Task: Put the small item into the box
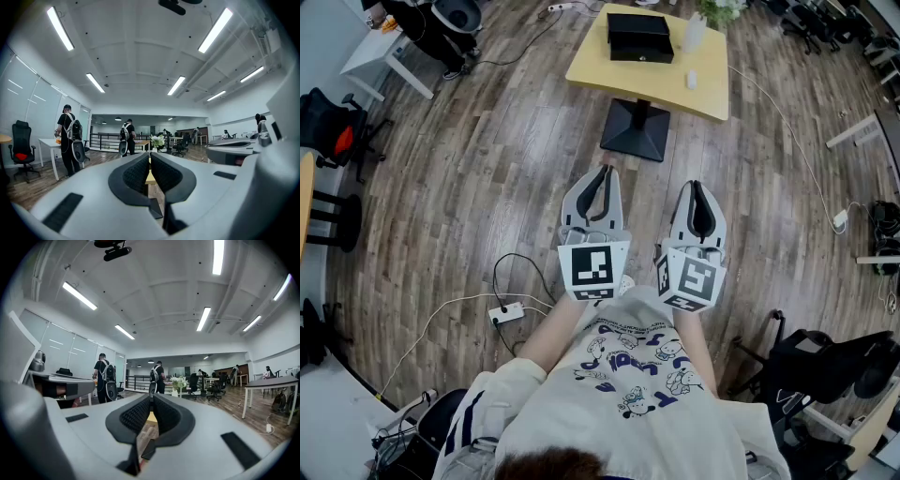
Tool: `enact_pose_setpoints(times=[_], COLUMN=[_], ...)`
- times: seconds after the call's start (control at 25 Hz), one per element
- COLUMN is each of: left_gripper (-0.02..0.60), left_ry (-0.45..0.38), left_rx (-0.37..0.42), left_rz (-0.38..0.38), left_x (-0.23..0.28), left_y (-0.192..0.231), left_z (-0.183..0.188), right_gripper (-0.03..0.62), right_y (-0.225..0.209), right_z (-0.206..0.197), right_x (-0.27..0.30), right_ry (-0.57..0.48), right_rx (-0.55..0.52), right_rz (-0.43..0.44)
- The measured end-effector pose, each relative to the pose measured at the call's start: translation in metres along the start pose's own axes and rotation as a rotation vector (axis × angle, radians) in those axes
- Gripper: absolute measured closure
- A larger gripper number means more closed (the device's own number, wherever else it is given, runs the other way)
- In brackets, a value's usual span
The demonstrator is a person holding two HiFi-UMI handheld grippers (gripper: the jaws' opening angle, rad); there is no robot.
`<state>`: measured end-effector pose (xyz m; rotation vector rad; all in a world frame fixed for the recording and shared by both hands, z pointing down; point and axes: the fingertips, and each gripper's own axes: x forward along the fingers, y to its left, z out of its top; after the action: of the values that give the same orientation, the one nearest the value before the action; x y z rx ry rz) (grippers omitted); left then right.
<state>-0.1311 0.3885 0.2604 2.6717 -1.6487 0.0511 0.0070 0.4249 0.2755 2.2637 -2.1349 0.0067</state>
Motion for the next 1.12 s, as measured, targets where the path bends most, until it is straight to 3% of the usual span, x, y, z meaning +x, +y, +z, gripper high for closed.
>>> enact_pose_setpoints(times=[0.8, 1.12], left_gripper=[0.557, 0.557], left_ry=[0.027, 0.048], left_rx=[-0.009, -0.014], left_rz=[0.039, 0.046], left_x=[0.015, 0.043], left_y=[-0.012, -0.011], left_z=[-0.015, -0.023], right_gripper=[0.551, 0.549], right_y=[-0.023, -0.032], right_z=[-0.014, -0.024], right_x=[0.015, 0.043], right_ry=[0.012, 0.039], right_rx=[0.024, 0.046], right_rz=[0.025, 0.039])
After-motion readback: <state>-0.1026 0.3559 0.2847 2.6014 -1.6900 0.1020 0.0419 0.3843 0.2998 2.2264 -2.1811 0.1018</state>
